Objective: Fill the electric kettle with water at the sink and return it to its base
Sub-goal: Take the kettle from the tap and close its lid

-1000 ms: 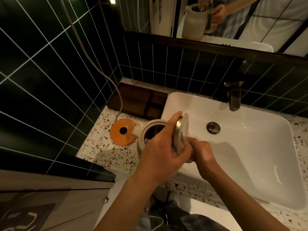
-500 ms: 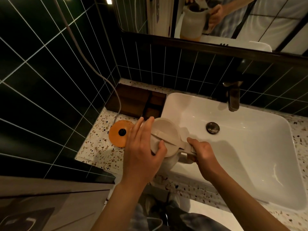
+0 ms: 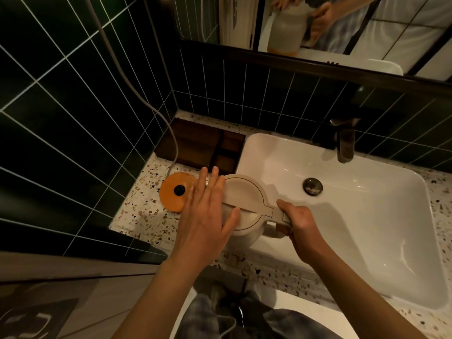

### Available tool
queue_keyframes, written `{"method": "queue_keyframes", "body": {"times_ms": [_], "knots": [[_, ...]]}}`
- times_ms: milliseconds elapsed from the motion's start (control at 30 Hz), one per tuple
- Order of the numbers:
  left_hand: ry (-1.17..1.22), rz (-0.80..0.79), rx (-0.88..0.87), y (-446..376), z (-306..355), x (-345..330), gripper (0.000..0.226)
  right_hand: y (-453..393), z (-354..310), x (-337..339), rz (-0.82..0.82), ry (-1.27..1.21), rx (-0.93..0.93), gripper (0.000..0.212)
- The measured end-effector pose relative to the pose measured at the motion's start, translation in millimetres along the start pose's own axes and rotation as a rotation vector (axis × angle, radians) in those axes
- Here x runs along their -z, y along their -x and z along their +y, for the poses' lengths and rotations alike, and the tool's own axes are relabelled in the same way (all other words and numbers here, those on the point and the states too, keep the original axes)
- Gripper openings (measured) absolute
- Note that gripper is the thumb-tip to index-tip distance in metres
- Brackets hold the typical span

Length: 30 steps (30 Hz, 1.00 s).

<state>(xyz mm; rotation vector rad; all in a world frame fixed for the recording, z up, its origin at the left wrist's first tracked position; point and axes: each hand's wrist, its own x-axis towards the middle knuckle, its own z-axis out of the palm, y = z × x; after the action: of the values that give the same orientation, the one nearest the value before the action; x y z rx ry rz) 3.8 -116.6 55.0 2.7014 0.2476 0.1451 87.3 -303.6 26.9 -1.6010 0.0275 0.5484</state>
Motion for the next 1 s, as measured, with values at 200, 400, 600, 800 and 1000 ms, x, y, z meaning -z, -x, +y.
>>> {"method": "queue_keyframes", "body": {"times_ms": [200, 400, 600, 800, 1000], "knots": [[0.433, 0.187, 0.137, 3, 1, -6, 0.064, 0, 0, 1, -0.007, 0.012, -0.003, 0.051], [1.17, 0.064, 0.637, 8, -3, -4, 0.078, -1, -3, 4, -0.028, 0.039, -0.023, 0.052], [1.337, 0.024, 0.694, 7, 2, -5, 0.032, -1, -9, 8, -0.11, 0.143, -0.043, 0.049], [1.411, 0.071, 0.678, 8, 4, -7, 0.043, 1, -16, 11, -0.178, 0.301, 0.013, 0.052], [1.521, 0.229, 0.719, 4, 1, -12, 0.036, -10, -27, 3, -0.277, 0.263, 0.015, 0.063]]}}
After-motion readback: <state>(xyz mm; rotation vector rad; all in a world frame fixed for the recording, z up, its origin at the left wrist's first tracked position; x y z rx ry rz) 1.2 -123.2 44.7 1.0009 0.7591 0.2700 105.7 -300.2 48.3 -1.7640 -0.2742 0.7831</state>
